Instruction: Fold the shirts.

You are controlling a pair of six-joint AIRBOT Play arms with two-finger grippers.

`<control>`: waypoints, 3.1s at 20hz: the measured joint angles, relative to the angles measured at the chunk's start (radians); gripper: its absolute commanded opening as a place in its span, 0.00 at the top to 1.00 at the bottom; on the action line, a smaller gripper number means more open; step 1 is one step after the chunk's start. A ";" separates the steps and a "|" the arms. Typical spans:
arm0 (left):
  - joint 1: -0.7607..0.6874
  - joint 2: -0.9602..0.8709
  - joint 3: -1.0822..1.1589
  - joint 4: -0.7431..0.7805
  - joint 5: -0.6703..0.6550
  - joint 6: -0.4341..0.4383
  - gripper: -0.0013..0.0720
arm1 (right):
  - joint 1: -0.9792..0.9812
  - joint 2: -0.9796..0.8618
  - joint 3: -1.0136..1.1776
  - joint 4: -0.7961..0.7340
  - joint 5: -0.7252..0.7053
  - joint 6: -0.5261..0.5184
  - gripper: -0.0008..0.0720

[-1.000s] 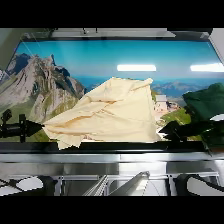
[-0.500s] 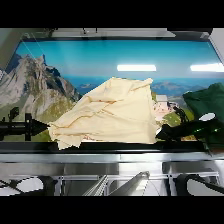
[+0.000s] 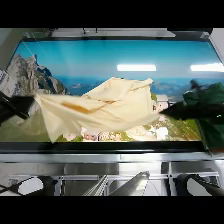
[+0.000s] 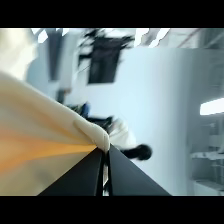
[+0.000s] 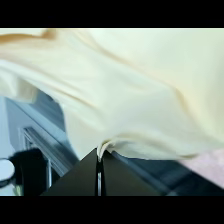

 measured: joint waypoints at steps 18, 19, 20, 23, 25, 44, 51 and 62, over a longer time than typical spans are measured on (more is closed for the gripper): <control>0.053 0.762 0.336 -0.354 0.407 0.049 0.96 | -0.350 0.472 0.711 0.337 -0.283 -0.177 0.96; 0.032 0.745 0.315 -0.293 0.435 0.048 0.96 | -0.325 0.428 0.702 0.337 -0.261 -0.177 0.96; -0.001 0.720 0.290 -0.246 0.460 0.050 0.96 | -0.286 0.378 0.687 0.331 -0.240 -0.177 0.96; -0.179 0.578 0.207 -0.153 0.552 0.144 0.96 | -0.127 0.207 0.637 0.228 -0.235 -0.179 0.96; -0.299 0.440 0.182 -0.129 0.628 0.229 0.96 | -0.023 0.068 0.612 0.104 -0.288 -0.152 0.96; -0.229 -0.381 0.799 0.529 0.448 0.016 0.01 | -0.080 -0.525 0.623 -0.121 -0.397 0.011 0.96; -0.146 -0.353 0.545 0.858 0.333 -0.163 0.03 | -0.133 -0.510 0.381 -0.112 -0.119 0.054 0.96; -0.363 -0.547 0.605 0.929 0.298 -0.157 0.41 | -0.101 -0.499 0.148 -0.063 0.001 -0.027 0.96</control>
